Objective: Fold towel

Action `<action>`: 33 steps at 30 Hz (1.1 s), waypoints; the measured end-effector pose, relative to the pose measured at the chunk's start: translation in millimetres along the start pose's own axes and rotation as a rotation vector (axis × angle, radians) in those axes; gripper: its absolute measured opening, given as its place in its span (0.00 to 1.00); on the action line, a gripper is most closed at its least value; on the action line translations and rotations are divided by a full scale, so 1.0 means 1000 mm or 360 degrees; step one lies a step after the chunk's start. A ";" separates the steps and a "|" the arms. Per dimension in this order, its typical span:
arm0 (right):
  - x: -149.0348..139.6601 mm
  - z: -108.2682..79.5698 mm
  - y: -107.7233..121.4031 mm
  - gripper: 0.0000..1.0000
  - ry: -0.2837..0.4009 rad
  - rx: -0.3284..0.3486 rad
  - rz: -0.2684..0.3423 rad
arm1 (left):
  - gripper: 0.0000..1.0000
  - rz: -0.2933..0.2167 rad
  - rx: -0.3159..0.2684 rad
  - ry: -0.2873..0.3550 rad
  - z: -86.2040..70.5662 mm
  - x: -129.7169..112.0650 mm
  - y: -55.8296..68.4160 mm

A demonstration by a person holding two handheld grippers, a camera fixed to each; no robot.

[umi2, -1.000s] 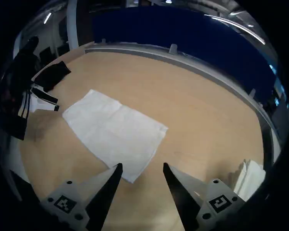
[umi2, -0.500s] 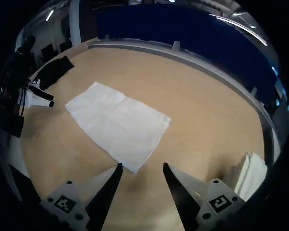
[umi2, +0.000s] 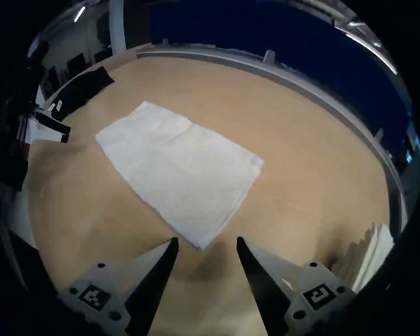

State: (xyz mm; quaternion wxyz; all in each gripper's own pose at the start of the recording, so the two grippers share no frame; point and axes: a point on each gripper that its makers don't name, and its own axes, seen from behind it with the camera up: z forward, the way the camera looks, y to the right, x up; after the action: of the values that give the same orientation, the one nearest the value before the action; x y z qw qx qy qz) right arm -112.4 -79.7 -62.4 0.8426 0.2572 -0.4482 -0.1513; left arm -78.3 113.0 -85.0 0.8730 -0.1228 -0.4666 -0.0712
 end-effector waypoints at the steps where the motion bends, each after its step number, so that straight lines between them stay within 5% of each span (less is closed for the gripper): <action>1: -0.001 0.002 0.000 0.79 -0.0005 0.0002 -0.0001 | 0.85 -0.0003 0.0001 0.0000 0.000 -0.001 0.000; 11: -0.007 0.010 -0.006 0.62 -0.0049 0.0034 0.0001 | 0.85 -0.0028 0.0010 -0.0010 -0.005 -0.011 -0.004; 21: -0.010 0.013 -0.006 0.04 -0.0061 0.0039 0.0003 | 0.85 -0.0039 0.0004 -0.0007 -0.009 -0.011 -0.002; 33: 0.007 0.004 -0.004 0.02 -0.0011 0.0028 -0.0087 | 0.85 -0.0058 0.0007 0.0011 -0.017 -0.013 -0.001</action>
State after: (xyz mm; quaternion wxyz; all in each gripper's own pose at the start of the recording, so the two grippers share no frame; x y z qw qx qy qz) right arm -111.5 -87.3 -57.8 0.8343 0.2763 -0.4452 -0.1712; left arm -72.4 107.1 -104.1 0.8734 -0.1122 -0.4659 -0.0865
